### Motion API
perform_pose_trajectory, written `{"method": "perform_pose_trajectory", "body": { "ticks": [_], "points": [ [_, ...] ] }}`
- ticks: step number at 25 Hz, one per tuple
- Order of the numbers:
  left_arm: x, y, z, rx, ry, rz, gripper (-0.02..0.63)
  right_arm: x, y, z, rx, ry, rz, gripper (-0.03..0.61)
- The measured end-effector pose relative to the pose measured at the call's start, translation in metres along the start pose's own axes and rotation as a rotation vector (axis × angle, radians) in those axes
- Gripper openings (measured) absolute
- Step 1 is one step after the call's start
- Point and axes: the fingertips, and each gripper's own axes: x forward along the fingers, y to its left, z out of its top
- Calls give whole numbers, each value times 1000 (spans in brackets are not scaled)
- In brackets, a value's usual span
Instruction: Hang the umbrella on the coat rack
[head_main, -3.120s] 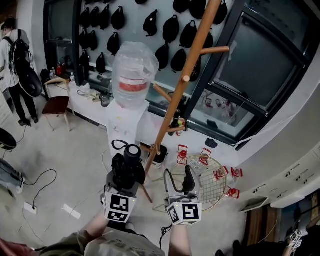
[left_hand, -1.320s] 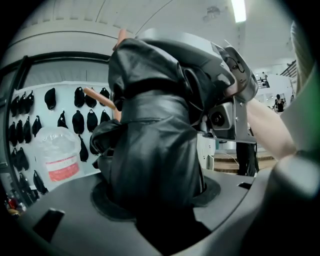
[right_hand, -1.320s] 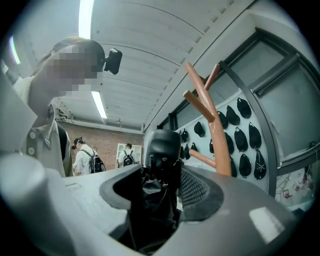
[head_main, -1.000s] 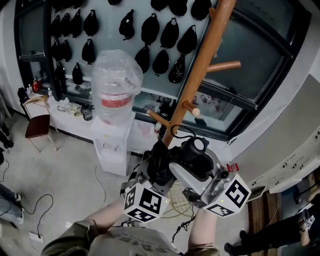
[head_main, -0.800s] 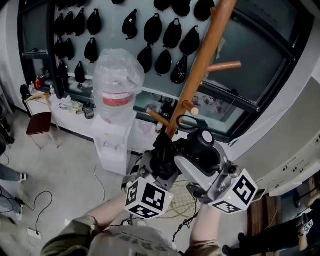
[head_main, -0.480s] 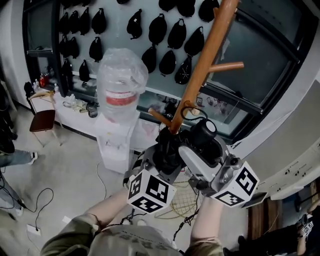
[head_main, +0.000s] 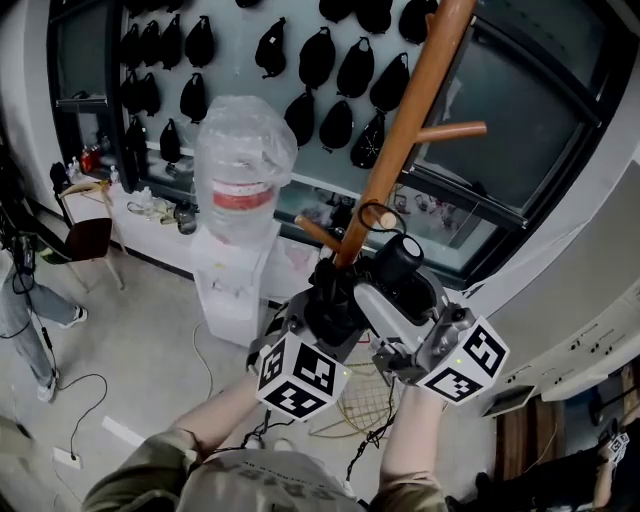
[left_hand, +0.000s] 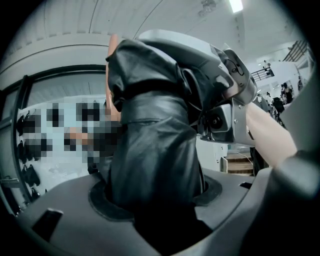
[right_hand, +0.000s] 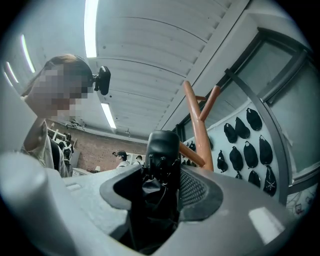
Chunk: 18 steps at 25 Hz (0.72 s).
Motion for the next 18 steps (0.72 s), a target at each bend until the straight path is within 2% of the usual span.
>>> {"method": "perform_pose_trajectory", "body": {
  "ticks": [5,11,18],
  "points": [
    [3,-2,-6,-2,-6,-19,319,0,-5,-7,35,-5,-20,207],
    [-2,2,-11,59,-66,6,396,0,-9,-13,67,6,-42,201],
    [-15,8,-31,30,-86,50,445,0,-15,-25,112,24,-70,199]
  ]
}}
